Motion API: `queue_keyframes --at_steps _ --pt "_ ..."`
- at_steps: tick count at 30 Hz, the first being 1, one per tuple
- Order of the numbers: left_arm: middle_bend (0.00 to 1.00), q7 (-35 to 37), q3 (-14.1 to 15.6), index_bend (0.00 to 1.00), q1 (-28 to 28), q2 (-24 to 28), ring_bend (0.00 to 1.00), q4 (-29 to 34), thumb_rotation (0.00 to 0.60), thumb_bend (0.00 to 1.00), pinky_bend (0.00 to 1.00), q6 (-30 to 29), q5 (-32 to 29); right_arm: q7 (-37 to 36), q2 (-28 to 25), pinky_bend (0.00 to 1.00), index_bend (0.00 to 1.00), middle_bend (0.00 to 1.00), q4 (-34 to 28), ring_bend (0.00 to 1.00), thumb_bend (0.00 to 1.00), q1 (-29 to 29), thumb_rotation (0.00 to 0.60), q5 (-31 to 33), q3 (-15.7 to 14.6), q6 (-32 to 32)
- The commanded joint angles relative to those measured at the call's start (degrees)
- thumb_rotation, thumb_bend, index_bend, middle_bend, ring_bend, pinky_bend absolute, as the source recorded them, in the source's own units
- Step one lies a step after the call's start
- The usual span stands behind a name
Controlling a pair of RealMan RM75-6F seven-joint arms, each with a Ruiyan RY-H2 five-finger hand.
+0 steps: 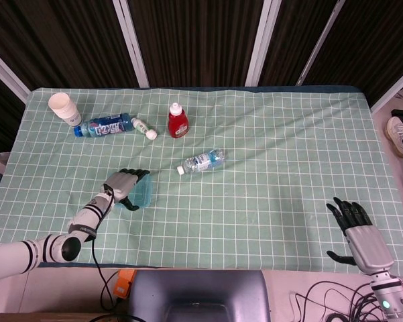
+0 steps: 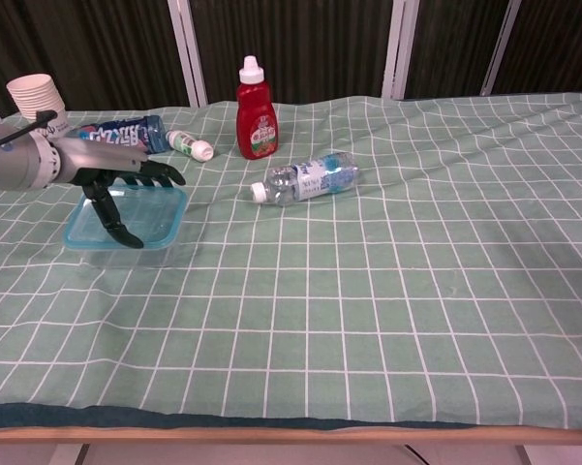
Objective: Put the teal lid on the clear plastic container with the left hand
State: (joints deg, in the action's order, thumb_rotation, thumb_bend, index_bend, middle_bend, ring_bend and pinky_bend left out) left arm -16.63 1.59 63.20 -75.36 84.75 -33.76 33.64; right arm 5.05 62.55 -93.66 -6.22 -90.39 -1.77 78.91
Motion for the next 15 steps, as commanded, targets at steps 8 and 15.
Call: queue_keyframes --at_steps 8,15 --pt "0.67 2.6 -0.3 0.02 -0.5 -0.5 0.56 -2.0 0.600 0.25 0.53 2.6 1.9 -0.1 0.0 0.00 0.00 0.00 0.0 0.00 0.19 0.0 0.600 0.1 0.0 0.0" --pt "0.65 5.4 -0.6 0.02 -1.6 -0.8 0.52 -3.6 0.600 0.25 0.40 4.9 4.0 0.0 0.0 0.00 0.00 0.00 0.0 0.00 0.19 0.0 0.600 0.2 0.1 -0.1"
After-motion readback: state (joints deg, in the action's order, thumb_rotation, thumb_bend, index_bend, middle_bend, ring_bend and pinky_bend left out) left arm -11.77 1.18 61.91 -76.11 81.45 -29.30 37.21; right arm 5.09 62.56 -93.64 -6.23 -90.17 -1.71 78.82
